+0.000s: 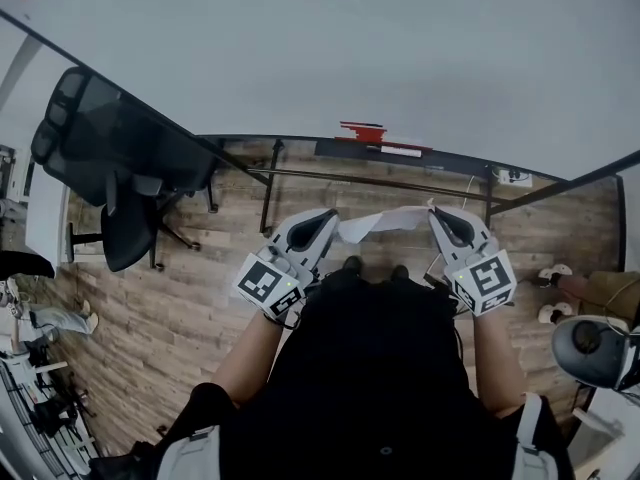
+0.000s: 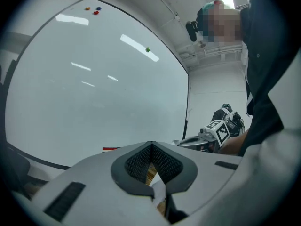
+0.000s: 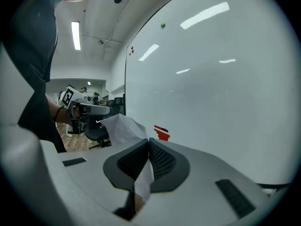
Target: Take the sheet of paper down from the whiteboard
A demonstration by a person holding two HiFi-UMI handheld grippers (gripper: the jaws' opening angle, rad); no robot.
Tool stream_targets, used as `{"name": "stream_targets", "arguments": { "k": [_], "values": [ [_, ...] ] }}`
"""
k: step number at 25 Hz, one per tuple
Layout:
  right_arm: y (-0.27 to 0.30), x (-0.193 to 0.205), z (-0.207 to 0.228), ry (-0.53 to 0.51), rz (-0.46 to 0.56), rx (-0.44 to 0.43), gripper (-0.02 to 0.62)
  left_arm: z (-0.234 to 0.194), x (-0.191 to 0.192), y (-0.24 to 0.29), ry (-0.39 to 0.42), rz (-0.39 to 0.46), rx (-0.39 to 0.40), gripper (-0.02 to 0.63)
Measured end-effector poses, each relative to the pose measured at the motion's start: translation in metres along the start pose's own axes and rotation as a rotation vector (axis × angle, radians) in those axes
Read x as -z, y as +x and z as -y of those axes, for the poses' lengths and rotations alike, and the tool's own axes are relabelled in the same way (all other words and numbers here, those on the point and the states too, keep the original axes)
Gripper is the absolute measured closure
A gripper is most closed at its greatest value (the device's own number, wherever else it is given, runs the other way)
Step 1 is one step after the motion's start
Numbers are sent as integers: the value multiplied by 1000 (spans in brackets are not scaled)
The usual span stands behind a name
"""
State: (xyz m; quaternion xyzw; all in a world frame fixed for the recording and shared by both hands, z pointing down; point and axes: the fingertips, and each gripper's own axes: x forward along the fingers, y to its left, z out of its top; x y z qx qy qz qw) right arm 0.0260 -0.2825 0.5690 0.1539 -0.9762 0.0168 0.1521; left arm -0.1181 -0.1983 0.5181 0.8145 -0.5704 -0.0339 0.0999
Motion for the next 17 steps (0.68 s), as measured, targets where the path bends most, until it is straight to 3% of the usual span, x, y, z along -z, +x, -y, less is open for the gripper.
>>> {"name": "stream_targets", "arguments": {
  "k": [6, 11, 17],
  "values": [
    [3, 6, -3, -5, -21, -28, 577, -4, 13, 4, -49, -41, 15, 594],
    [6, 7, -5, -17, -29, -32, 577, 5, 10, 5, -13, -43, 42, 594],
    [0, 12, -4, -6, -37, -18, 577, 5, 19, 8, -42, -77, 53, 594]
  ]
}}
